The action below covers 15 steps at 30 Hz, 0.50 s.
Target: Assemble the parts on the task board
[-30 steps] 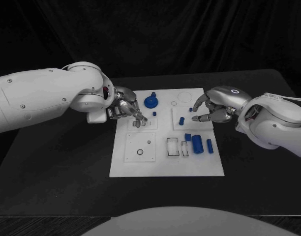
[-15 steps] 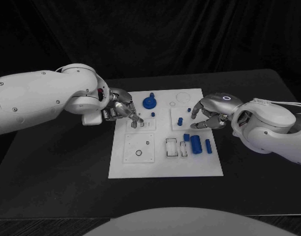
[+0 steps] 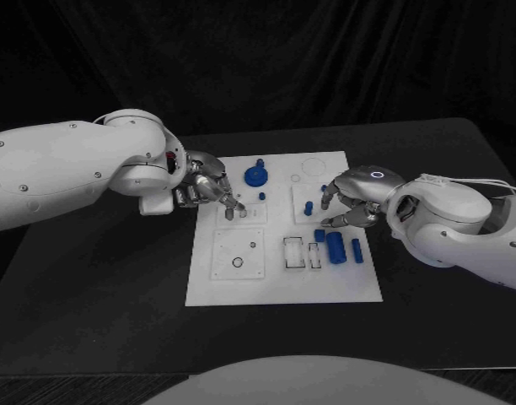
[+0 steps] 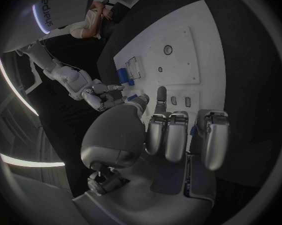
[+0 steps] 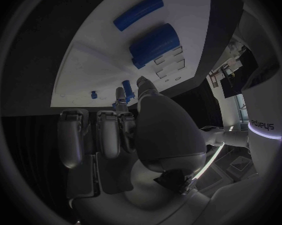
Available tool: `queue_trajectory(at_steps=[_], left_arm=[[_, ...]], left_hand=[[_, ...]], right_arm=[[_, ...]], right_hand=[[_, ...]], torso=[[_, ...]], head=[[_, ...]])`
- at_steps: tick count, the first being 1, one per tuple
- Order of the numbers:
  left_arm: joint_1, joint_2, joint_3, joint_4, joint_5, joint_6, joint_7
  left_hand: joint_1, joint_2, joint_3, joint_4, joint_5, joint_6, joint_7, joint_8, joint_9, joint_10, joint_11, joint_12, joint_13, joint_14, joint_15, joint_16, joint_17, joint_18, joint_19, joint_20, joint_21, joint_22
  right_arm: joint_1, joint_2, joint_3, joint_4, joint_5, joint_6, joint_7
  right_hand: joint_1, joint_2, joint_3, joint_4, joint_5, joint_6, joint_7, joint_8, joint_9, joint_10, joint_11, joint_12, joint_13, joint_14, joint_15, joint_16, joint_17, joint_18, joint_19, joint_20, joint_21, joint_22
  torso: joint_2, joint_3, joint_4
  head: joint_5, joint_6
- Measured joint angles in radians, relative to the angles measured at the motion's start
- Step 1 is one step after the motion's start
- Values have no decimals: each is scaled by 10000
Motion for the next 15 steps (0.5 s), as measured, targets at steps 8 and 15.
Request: queue_trajectory(at_steps=[8,15], left_arm=[[0,22,0,-34,0,52,-11],[0,32,0,-72,0,109,-17]], left_hand=[[38,38,0,0,0,0,0,0,-12,0,1,0,0,0,0,0,0,1,0,0,0,0],[37,38,0,-1,0,0,0,0,-12,0,1,0,0,0,1,0,0,0,0,1,0,8]], right_arm=[[-20,52,1,97,-40,236,-100],[-29,54,1,230,-55,494,-197]], right_hand=[[-52,-52,0,0,0,-74,-4,89,163,0,0,149,-1,0,0,40,0,-1,0,0,0,-1],[-91,-91,29,30,0,-74,-3,330,384,0,0,154,-1,0,0,40,0,-1,0,0,0,-2]], torso=[[-8,-6,7],[-8,-13,6]], head=[[16,-50],[40,-71]])
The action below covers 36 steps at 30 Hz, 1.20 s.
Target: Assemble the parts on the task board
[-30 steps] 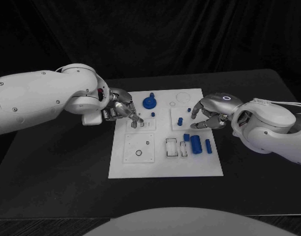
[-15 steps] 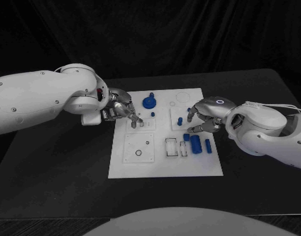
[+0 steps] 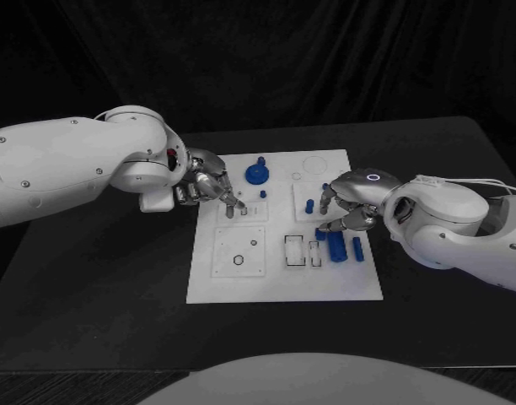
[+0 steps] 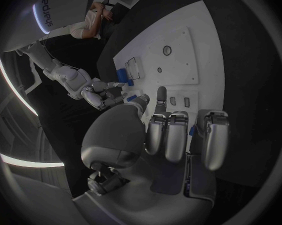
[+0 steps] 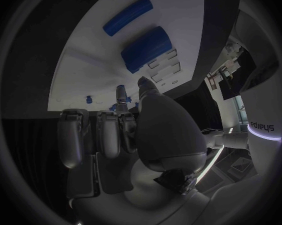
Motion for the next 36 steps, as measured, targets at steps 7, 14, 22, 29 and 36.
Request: queue_trajectory(at_steps=[7,14,22,29,36], left_arm=[[0,29,0,-43,0,55,-3],[0,48,-1,-68,0,111,-6],[0,45,-2,-79,0,172,-12],[0,50,-2,-103,0,231,-25],[0,63,-2,-108,0,293,-46]], left_hand=[[0,0,0,0,0,0,0,0,0,0,0,0,0,0,0,0,0,0,0,0,0,0],[0,0,0,0,0,0,0,-41,-11,0,1,0,0,0,0,0,0,0,0,1,-41,-1],[0,0,0,-1,0,0,0,-41,-24,0,1,0,0,0,0,0,0,0,0,1,-41,-2],[50,50,29,28,0,0,0,-80,-34,0,1,0,0,0,1,0,0,1,0,1,-41,-2],[50,50,10,46,-40,1,0,-80,-68,0,1,0,0,0,1,0,0,1,0,1,-79,-3]], right_arm=[[-11,-3,0,123,-8,251,-110],[-32,34,0,167,-12,464,-209],[-42,102,0,165,-16,655,-314],[-54,197,0,158,-41,813,-418],[-66,275,0,145,-101,1003,-515]], right_hand=[[-19,-19,32,-23,48,-34,-34,0,36,0,0,0,0,0,0,0,0,1,0,0,0,-1],[-52,-55,107,-53,104,-479,49,-97,56,0,0,0,-1,0,0,0,0,0,0,0,-4,-2],[40,-146,205,-151,326,-909,128,-331,-5,-37,36,0,-1,28,28,0,0,1,36,36,-42,-2],[40,-146,205,-151,325,-944,163,-331,-5,-36,36,0,-2,28,28,0,0,0,36,36,-42,-3],[-26,-212,233,-124,279,-931,149,-260,86,-9,63,0,-2,20,90,0,0,0,0,72,-82,-3]], torso=[[3,-5,0],[5,-5,-3],[0,-11,-5],[1,-6,-4],[4,0,-4]], head=[[-28,-8],[-31,-23],[-25,-29],[-49,-29],[-39,-30]])
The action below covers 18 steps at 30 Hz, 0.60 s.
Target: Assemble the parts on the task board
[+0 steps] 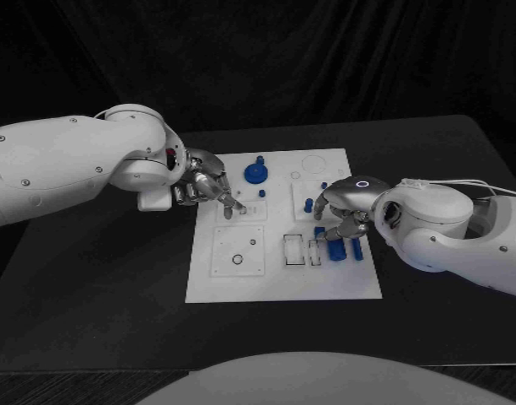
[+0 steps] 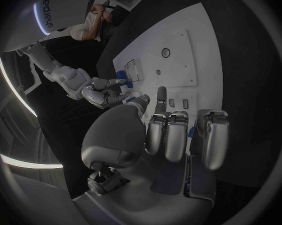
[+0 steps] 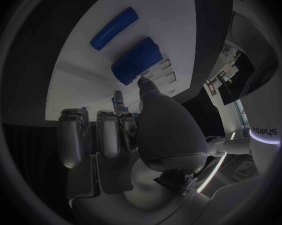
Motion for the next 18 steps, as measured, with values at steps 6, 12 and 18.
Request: queue_trajectory(at_steps=[6,12,18], left_arm=[[0,0,0,-18,0,38,-20],[0,36,-1,-46,0,81,-36],[0,65,-1,-73,0,113,-40]], left_hand=[[0,0,17,39,0,0,0,-37,-14,0,0,0,0,0,0,0,0,0,0,0,0,0],[0,0,-11,67,0,0,0,-37,-27,0,0,0,0,0,0,0,0,0,0,0,0,-1],[-55,54,3,163,0,0,0,-77,-67,0,1,0,0,0,0,0,0,-1,0,0,-38,-1]], right_arm=[[0,27,19,2,-41,105,-55],[0,61,37,4,-78,214,-116],[-54,80,-3,-48,-84,430,-185]], right_hand=[[0,0,28,28,0,185,-40,193,127,-36,36,0,0,0,0,0,0,0,0,0,-48,0],[0,0,129,-73,111,184,-40,337,223,-36,36,0,0,0,0,0,0,0,0,0,-48,-1],[53,-52,179,-124,394,156,-12,338,296,-36,35,0,-1,-1,-1,0,0,0,0,0,-113,-1]], torso=[[-3,0,0],[-7,3,2],[-6,2,1]], head=[[2,0],[-7,0],[11,0]])
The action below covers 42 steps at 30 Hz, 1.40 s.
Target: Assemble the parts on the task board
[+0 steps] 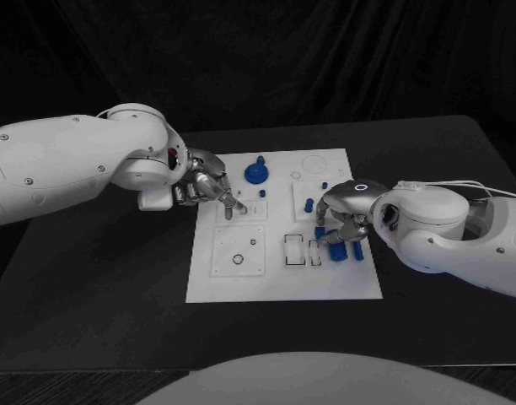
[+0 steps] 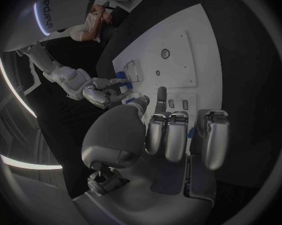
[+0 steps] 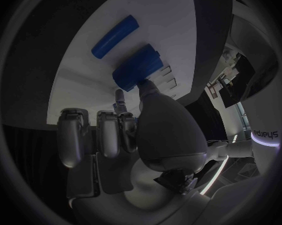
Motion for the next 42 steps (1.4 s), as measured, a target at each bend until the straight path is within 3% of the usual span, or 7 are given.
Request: queue_trajectory(at_steps=[12,35,39,42], left_arm=[[-3,38,-1,-60,0,35,-2],[-26,127,-1,-168,0,85,-2],[-35,131,-1,-180,0,99,-2],[-38,131,-1,-190,0,109,-2]], left_hand=[[-80,80,-1,138,0,37,36,-78,-52,0,0,0,0,0,0,0,0,0,0,0,0,-1],[-40,120,28,165,1,37,36,-77,-66,0,0,0,0,0,0,0,0,1,0,0,-43,-2],[-40,120,28,165,1,37,36,-77,-65,0,0,0,0,0,0,0,0,1,0,0,-43,-2],[-40,120,28,165,1,37,36,-77,-77,0,0,0,0,0,0,0,0,1,0,0,-43,-2]], right_arm=[[-1,-54,5,40,-3,143,-11],[-2,115,1,-170,4,92,80],[-7,148,-1,-218,9,65,130],[-18,167,-1,-244,10,19,170]], right_hand=[[55,57,57,-57,351,-80,8,95,83,-1,-1,0,0,0,0,0,0,0,37,36,-51,8],[-45,156,56,-57,350,-130,-11,147,122,28,27,0,-1,0,0,0,0,0,36,35,-51,5],[-25,193,162,-162,776,-128,-12,217,167,28,26,0,-1,0,0,0,0,0,36,36,-51,5],[0,218,263,-264,1323,-36,-25,260,182,28,27,0,-1,0,-1,0,0,-1,36,35,-51,4]], torso=[[6,-3,-1],[-2,-2,-6],[1,-2,-1],[4,-3,0]], head=[[36,0],[3,0],[-2,0],[2,0]])
